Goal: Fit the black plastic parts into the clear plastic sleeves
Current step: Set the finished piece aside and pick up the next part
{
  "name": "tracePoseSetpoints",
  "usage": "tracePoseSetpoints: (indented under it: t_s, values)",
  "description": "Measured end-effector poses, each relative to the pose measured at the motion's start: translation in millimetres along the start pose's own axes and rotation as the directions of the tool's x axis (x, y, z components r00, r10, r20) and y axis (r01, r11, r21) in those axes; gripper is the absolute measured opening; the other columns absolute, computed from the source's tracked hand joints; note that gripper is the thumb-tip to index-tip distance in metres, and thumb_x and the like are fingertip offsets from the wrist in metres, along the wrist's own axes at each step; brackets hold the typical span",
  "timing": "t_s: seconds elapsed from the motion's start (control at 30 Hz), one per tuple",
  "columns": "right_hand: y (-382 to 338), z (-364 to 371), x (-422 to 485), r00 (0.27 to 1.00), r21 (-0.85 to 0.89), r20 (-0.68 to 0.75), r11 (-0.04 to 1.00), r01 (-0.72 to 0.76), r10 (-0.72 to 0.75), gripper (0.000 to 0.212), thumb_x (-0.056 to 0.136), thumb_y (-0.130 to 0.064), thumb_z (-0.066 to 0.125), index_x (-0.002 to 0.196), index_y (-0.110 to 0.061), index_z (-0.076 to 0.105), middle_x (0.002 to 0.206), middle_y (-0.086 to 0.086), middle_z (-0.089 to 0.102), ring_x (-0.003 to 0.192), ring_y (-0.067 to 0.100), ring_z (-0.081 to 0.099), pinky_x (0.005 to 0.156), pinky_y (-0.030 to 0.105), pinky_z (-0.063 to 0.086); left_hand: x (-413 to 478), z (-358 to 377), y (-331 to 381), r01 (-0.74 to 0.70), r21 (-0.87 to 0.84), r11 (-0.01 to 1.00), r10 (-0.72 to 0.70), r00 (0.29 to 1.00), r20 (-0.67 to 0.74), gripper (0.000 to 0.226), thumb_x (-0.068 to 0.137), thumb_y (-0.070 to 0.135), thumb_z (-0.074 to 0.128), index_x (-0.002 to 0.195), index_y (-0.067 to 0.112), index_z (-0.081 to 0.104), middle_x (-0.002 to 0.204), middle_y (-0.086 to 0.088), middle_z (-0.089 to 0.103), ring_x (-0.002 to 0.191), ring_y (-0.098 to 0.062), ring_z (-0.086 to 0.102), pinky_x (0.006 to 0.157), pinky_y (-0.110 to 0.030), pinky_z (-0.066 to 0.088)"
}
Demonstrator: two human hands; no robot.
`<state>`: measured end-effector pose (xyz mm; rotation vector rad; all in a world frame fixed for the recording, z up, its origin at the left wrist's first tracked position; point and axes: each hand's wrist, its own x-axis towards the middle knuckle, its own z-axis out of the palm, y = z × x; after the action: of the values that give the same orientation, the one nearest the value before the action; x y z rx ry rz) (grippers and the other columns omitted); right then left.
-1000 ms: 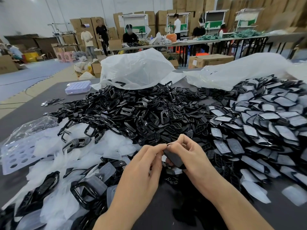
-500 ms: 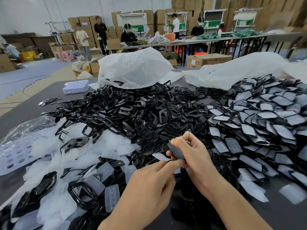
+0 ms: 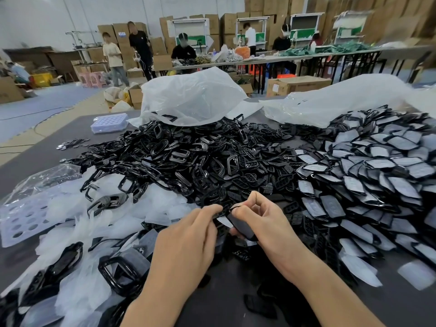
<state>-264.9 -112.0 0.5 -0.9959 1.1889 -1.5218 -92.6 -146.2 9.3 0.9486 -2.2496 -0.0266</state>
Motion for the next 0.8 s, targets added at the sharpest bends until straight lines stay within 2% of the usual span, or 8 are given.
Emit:
tracePoseSetpoints:
  t_s: [0.07,0.17,0.27,0.37,0.47,0.57,0.67,0.8]
  values:
    - [0,-2,-1,1.0,0.004,0.0,1.0,-0.012,0.012,0.022,0.071,-0.032,0.074,0.066,-0.028,0.054,0.08,-0.004,0.07,0.07,0.021,0.073,0.058,0.024,0.053,0,0,-2,0.043,-0.016,0.999,-0.043,0.998,-0.039,0.03,0.093,0.029,0.041,0.116,0.03,0.06,0.082,0.017,0.067,0.054,-0.004,0.054,0.046,-0.021,0.043]
    - [-1,-3,-2,1.0,0.008,-0.007,1.0,-0.025,0.025,0.023,0.072,-0.034,0.075,0.068,-0.026,0.055,0.08,-0.003,0.07,0.07,0.022,0.073,0.061,0.025,0.055,-1,0,0,0.059,-0.105,0.993,-0.065,0.996,-0.06,0.03,0.094,0.029,0.04,0.117,0.031,0.058,0.082,0.019,0.065,0.055,-0.005,0.052,0.048,-0.028,0.05]
    - [0,-3,-2,1.0,0.016,0.001,1.0,-0.023,0.023,0.023,0.071,-0.034,0.075,0.067,-0.026,0.055,0.08,0.0,0.071,0.068,0.019,0.072,0.063,0.027,0.056,-2,-1,6,-0.036,-0.137,0.99,0.034,0.999,-0.018,0.027,0.094,0.026,0.042,0.116,0.035,0.056,0.084,0.02,0.06,0.056,-0.003,0.046,0.047,-0.026,0.046]
    - [0,-3,-2,1.0,0.031,0.022,0.999,-0.008,0.007,0.021,0.073,-0.029,0.075,0.066,-0.027,0.055,0.078,0.003,0.071,0.068,0.018,0.069,0.063,0.026,0.055,-2,0,8,-0.128,-0.078,0.989,0.133,0.989,0.059,0.028,0.096,0.025,0.041,0.115,0.036,0.059,0.082,0.015,0.056,0.057,-0.005,0.044,0.046,-0.025,0.041]
    - [1,-1,-2,1.0,0.038,0.014,0.999,-0.015,0.014,0.02,0.071,-0.03,0.075,0.065,-0.027,0.056,0.079,0.005,0.072,0.068,0.018,0.068,0.061,0.023,0.055,-2,0,5,-0.103,0.002,0.995,0.103,0.993,0.049,0.029,0.096,0.026,0.039,0.118,0.038,0.055,0.078,0.013,0.056,0.056,-0.007,0.051,0.044,-0.029,0.044]
    - [1,0,-2,0.999,0.036,0.003,0.999,-0.035,0.035,0.02,0.069,-0.034,0.075,0.064,-0.028,0.057,0.076,-0.001,0.071,0.069,0.017,0.071,0.059,0.023,0.054,-2,1,1,-0.011,0.011,1.0,0.011,0.999,-0.032,0.029,0.094,0.028,0.041,0.117,0.034,0.057,0.078,0.016,0.062,0.058,-0.008,0.054,0.048,-0.018,0.036]
    - [-1,-1,-3,0.999,0.03,-0.002,0.998,-0.048,0.048,0.021,0.072,-0.034,0.076,0.069,-0.024,0.058,0.076,-0.003,0.07,0.071,0.021,0.074,0.054,0.024,0.053,-3,4,-1,0.148,-0.108,0.983,-0.157,0.984,-0.083,0.026,0.097,0.029,0.043,0.115,0.036,0.061,0.065,0.022,0.055,0.059,-0.004,0.051,0.051,-0.016,0.031]
    - [-3,2,-5,0.997,0.062,0.04,0.996,-0.061,0.059,0.02,0.074,-0.036,0.081,0.073,-0.026,0.064,0.08,-0.003,0.071,0.071,0.02,0.072,0.057,0.023,0.053,-3,11,2,0.245,-0.434,0.867,-0.258,0.966,0.03,0.02,0.099,0.04,0.044,0.113,0.05,0.055,0.07,0.012,0.063,0.058,-0.011,0.057,0.051,-0.027,0.045]
